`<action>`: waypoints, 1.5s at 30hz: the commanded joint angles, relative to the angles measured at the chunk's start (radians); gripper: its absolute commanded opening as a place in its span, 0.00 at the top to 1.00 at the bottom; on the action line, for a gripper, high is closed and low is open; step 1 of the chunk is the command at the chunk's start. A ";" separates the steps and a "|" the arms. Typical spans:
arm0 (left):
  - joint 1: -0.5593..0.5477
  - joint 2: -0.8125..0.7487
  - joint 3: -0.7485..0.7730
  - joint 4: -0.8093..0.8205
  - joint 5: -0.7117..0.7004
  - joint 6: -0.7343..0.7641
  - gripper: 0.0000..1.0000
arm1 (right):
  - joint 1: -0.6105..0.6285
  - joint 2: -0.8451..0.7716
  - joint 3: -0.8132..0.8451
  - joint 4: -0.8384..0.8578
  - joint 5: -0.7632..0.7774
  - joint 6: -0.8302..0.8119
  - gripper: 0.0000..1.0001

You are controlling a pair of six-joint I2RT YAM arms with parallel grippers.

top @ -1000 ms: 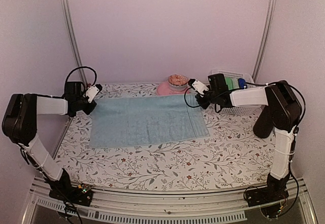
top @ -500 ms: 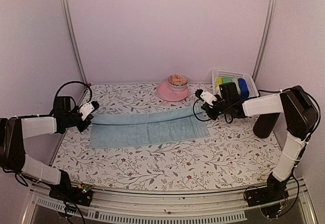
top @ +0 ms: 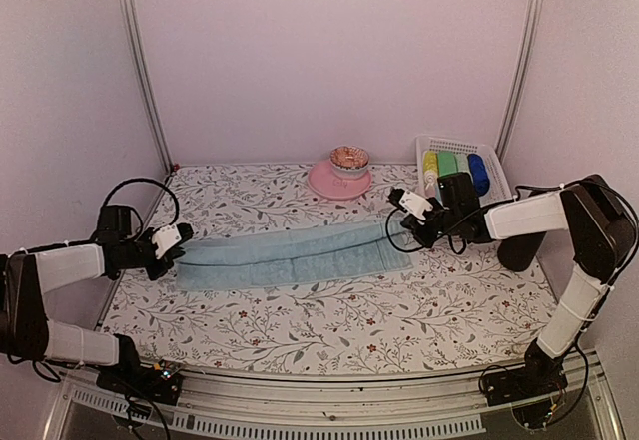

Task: Roll the towels
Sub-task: Fold the towel at the center of the board.

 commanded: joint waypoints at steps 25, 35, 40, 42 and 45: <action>0.012 0.073 -0.013 -0.159 0.036 0.179 1.00 | 0.082 0.099 -0.026 -0.139 0.123 -0.049 0.98; 0.012 0.074 0.010 -0.196 0.041 0.193 1.00 | 0.122 0.031 -0.062 -0.157 0.191 -0.006 0.98; 0.013 0.064 0.006 -0.192 0.016 0.190 1.00 | 0.129 0.015 -0.070 -0.166 0.205 0.008 0.98; 0.016 0.054 0.003 -0.189 0.012 0.187 1.00 | 0.135 0.002 -0.077 -0.167 0.212 0.014 0.98; 0.025 0.032 -0.002 -0.181 0.014 0.178 1.00 | 0.140 -0.020 -0.083 -0.168 0.233 0.026 0.98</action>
